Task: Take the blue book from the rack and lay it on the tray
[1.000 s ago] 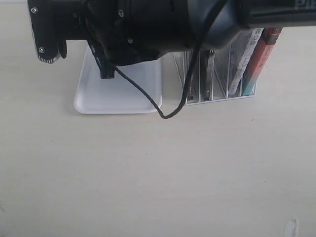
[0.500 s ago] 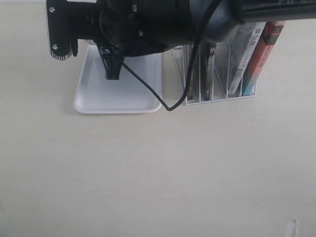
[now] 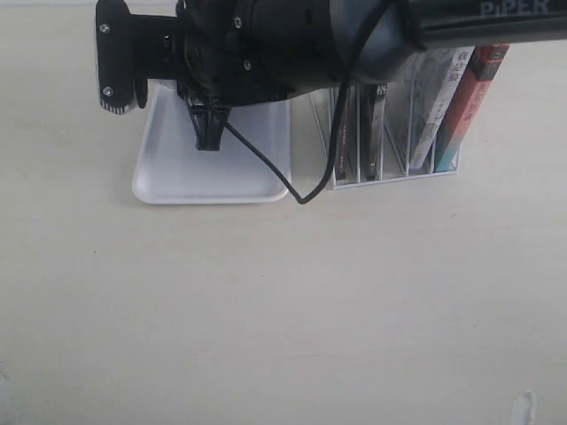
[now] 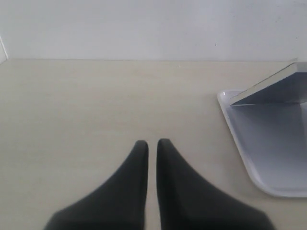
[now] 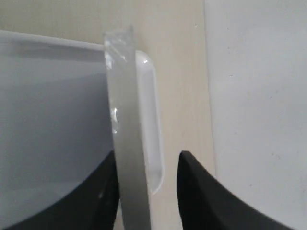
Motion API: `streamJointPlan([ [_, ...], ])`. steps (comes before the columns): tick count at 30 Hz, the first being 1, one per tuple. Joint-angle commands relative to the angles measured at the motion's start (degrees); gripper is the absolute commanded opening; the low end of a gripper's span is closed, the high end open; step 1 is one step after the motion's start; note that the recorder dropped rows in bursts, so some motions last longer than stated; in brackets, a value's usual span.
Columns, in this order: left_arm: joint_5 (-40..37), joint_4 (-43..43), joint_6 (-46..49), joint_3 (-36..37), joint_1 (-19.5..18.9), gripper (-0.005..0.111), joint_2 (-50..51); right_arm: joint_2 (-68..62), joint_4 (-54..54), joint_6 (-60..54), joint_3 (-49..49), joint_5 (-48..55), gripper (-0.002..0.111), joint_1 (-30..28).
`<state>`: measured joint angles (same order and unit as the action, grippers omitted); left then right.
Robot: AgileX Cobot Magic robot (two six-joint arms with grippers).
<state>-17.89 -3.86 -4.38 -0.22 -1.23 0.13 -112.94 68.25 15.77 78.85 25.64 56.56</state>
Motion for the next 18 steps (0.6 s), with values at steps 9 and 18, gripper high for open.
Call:
streamJointPlan([
  [9,0.35,-0.12,0.12,0.22,0.46,0.006,-0.13,5.80,-17.22,-5.12,0.56,10.75,0.038,6.17],
  [18,0.35,-0.12,0.12,0.22,0.46,0.006,-0.13,15.49,-26.85,-3.83,0.56,14.48,0.011,9.39],
])
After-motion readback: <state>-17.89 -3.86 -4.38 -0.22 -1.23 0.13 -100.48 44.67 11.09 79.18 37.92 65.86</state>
